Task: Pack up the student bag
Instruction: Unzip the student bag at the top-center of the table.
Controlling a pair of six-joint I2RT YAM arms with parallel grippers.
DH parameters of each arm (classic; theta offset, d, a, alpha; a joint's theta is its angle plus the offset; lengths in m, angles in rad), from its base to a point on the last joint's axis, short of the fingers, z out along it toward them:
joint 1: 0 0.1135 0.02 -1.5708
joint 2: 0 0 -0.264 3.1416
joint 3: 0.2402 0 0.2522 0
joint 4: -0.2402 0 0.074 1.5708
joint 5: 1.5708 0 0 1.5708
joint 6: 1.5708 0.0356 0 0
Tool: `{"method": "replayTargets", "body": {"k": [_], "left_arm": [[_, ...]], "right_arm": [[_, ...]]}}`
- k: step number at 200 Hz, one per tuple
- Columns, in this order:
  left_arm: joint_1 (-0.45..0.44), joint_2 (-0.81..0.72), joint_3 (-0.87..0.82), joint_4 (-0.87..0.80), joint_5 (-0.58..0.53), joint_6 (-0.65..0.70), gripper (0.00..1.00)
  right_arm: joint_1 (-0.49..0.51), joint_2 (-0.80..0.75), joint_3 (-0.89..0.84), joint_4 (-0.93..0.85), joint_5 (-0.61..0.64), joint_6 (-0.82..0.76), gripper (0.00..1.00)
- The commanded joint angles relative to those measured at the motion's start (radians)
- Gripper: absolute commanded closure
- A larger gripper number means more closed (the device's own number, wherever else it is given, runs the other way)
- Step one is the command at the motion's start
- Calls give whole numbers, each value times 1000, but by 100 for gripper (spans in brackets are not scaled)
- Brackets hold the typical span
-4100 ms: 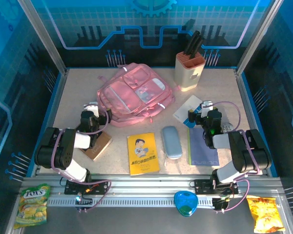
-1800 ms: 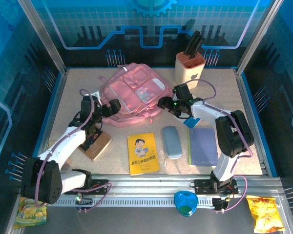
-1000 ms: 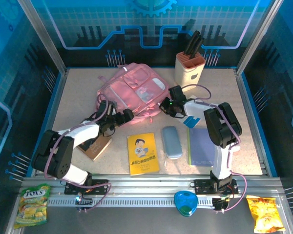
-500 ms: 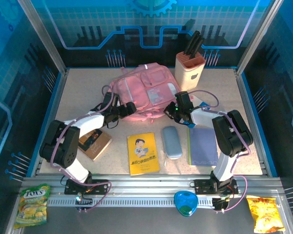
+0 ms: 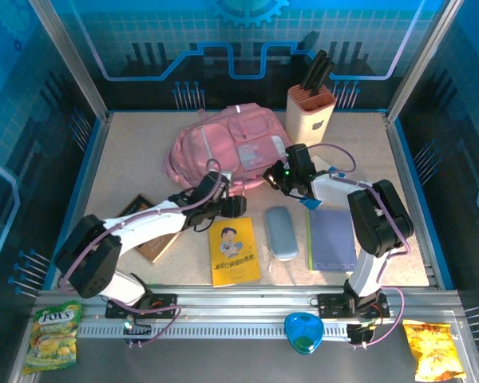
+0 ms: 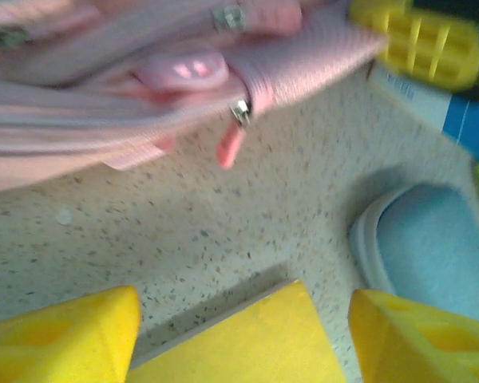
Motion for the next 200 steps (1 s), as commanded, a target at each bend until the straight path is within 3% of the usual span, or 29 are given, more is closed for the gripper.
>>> {"method": "replayTargets", "body": {"k": [1, 95, 200], "left_arm": [[-21, 76, 59, -8, -47, 44, 36], [-24, 295, 288, -49, -177, 25, 62], [-24, 339, 333, -94, -259, 33, 69]], "right_arm": [[15, -38, 53, 62, -66, 11, 100], [16, -62, 61, 59, -90, 11, 100], [16, -66, 54, 72, -112, 21, 100]]}}
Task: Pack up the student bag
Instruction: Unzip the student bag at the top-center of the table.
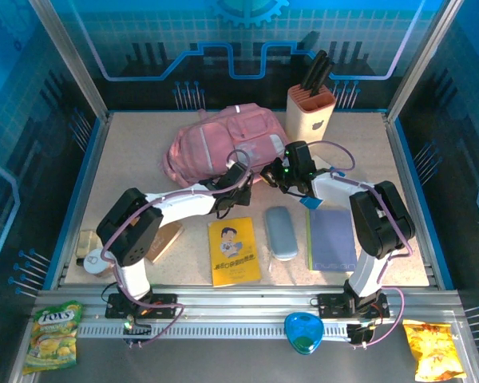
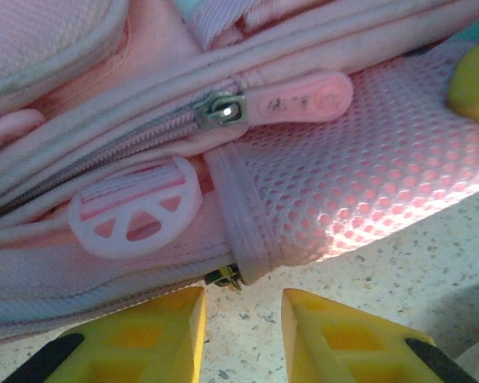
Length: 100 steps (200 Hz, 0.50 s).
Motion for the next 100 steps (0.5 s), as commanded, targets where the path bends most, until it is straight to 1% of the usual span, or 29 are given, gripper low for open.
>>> {"method": "replayTargets", "body": {"k": [1, 64, 100], "left_arm": [[-3, 30, 56, -43, -46, 15, 69], [-2, 74, 95, -47, -99, 25, 74], [-3, 64, 84, -50, -126, 28, 80]], "right_arm": [[12, -48, 39, 72, -60, 13, 100], [13, -53, 35, 74, -63, 14, 100], [11, -53, 34, 72, -61, 13, 100]]}}
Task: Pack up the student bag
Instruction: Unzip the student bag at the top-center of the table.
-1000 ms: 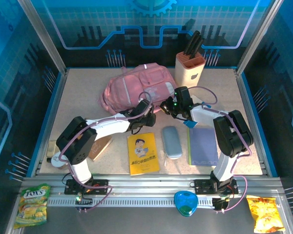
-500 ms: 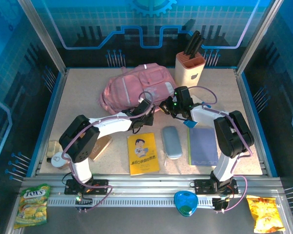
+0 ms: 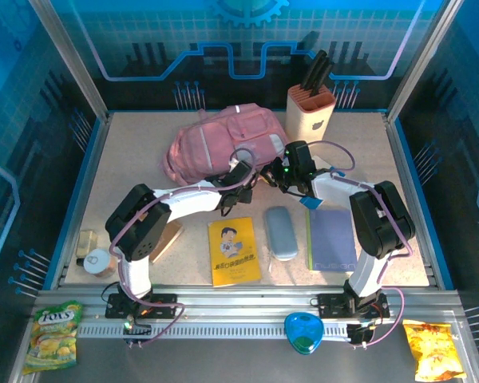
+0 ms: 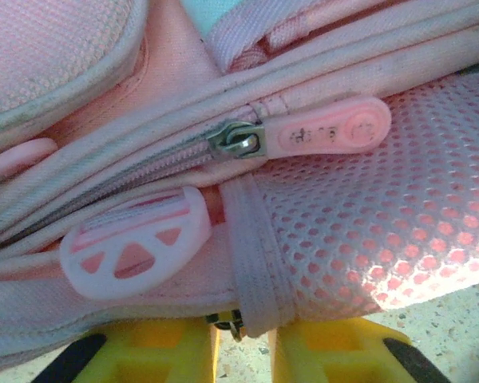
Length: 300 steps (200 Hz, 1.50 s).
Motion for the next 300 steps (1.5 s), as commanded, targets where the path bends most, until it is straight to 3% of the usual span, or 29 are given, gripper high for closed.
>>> {"method": "replayTargets", "body": {"k": [1, 76, 118, 168, 220, 232, 256, 267, 281, 300], "left_arm": [[-3, 2, 18, -12, -54, 27, 80], [38, -139, -138, 35, -10, 81, 100], [132, -295, -317, 56, 54, 106, 100], [283, -400, -456, 106, 238, 105, 100], [288, -393, -411, 93, 471, 175, 100], [287, -381, -383, 63, 498, 175, 100], [288, -360, -334, -12, 540, 173, 100], [287, -353, -320, -35, 556, 166, 100], [286, -342, -300, -59, 586, 159, 100], [281, -331, -277, -79, 620, 148, 100]], "right_arm": [[11, -53, 34, 62, -58, 3, 100], [-1, -66, 33, 19, -16, -32, 100], [-1, -57, 50, -34, 13, -78, 100], [0, -22, 84, -67, 33, -114, 100], [-15, 97, 232, -164, 54, -229, 100], [-22, 99, 246, -187, 67, -249, 91], [-24, 45, 195, -200, 106, -252, 56], [-18, 2, 148, -201, 132, -233, 45], [0, -47, 77, -193, 160, -186, 37], [43, -89, -15, -142, 176, -94, 34]]}}
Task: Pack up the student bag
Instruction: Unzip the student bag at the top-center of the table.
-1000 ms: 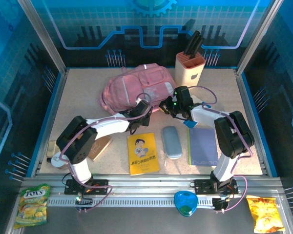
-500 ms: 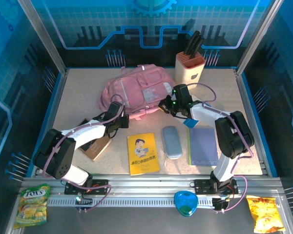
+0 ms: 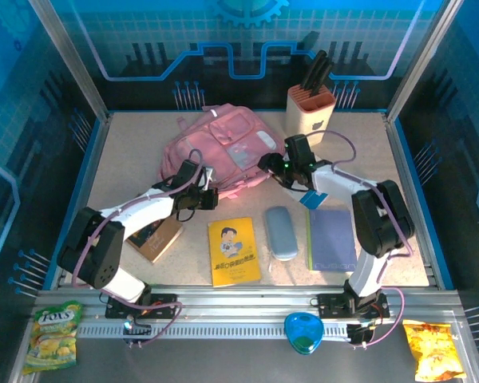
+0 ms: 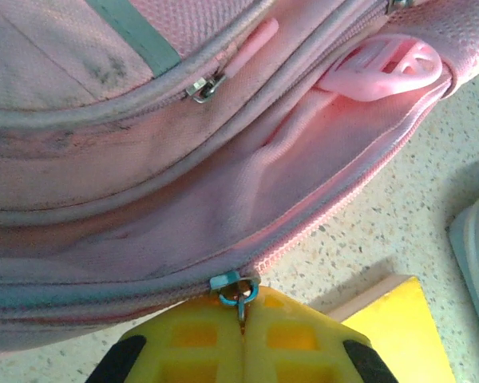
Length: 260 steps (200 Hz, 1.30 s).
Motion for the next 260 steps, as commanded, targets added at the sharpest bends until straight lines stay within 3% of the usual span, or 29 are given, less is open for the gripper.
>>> {"method": "replayTargets", "body": {"k": [1, 38, 101, 146, 172, 191, 219, 260], "left_arm": [[-6, 15, 56, -69, 95, 0, 100], [-18, 38, 96, -107, 113, 0, 100], [-30, 63, 124, -142, 111, -5, 100], [-32, 64, 121, -145, 83, -14, 100], [-32, 56, 114, -157, 42, -21, 100], [-23, 32, 95, -181, -46, -51, 100], [40, -24, 25, -170, -71, -103, 100], [108, -82, -34, -184, -96, -138, 100]], "right_arm": [[49, -75, -94, 42, 52, 101, 34], [133, -42, -143, 160, 58, 272, 33], [208, 124, 17, 132, 53, 292, 37], [220, 177, 49, 108, 65, 286, 50], [217, 170, 64, 65, 118, 231, 68], [209, 161, 85, 39, 152, 144, 82], [190, 148, 101, 19, 184, 48, 89], [148, 198, 186, -2, 134, -47, 91]]}}
